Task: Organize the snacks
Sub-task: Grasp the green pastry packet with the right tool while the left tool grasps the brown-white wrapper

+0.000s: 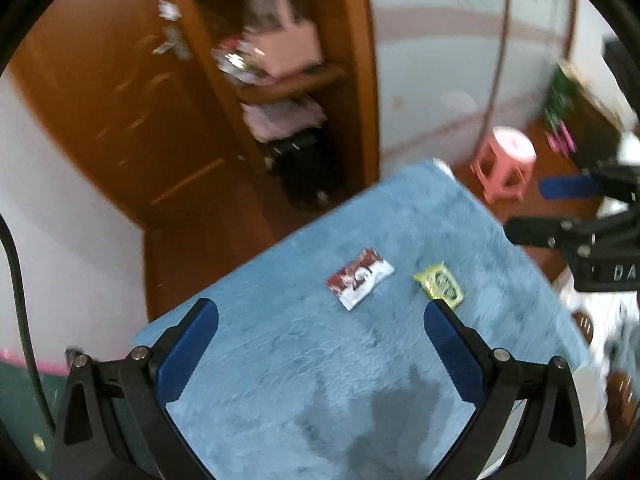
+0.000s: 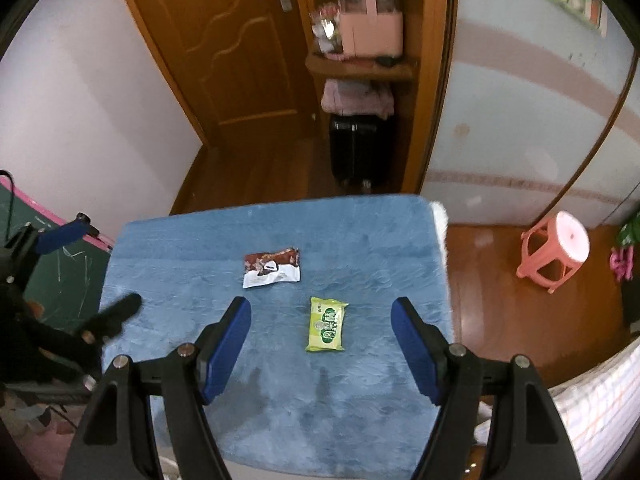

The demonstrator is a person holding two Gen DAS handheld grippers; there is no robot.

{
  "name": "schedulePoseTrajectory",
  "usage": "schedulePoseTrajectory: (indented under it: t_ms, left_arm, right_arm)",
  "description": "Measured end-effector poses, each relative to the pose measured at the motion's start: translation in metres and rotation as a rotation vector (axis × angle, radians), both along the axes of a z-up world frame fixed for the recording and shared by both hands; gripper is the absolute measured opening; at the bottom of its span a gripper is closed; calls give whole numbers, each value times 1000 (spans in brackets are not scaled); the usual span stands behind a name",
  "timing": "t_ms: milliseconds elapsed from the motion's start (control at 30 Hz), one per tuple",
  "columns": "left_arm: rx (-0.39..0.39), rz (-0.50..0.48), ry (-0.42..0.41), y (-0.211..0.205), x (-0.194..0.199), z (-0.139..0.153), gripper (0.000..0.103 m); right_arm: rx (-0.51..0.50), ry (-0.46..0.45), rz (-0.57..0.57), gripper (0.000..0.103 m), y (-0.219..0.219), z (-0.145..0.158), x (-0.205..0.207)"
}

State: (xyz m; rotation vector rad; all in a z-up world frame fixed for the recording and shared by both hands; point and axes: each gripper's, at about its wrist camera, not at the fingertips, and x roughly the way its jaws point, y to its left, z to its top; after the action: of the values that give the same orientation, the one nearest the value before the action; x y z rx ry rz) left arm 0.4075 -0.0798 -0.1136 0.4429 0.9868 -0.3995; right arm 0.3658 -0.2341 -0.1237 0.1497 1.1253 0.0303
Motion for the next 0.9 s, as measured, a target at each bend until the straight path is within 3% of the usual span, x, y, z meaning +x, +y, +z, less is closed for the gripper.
schedulePoseTrajectory:
  t_ms: [267,467,567,633,700,900]
  left_arm:
    - [123,-115,82,-12,49,-75,102]
    - [195,-199,113,-25,64,-109,102]
    - [209,-241,127,-34,68,-124,102]
    - [219,-277,131,-44,70,-133,102]
    - [222,-294,136,-51,73,-142,102]
    - [203,-306,154,-71,82,-163,102]
  right_arm:
    - [39,194,-19,73,4,-100,39]
    - [75,317,-45,73,8,-160,51]
    - [61,353,-39,73,12,-177,49]
    - [31,355,-33,62,14,-182,45]
    - [-11,326,-9,38,17,-178,41]
    - [25,264,-104,39,-9,-167,36]
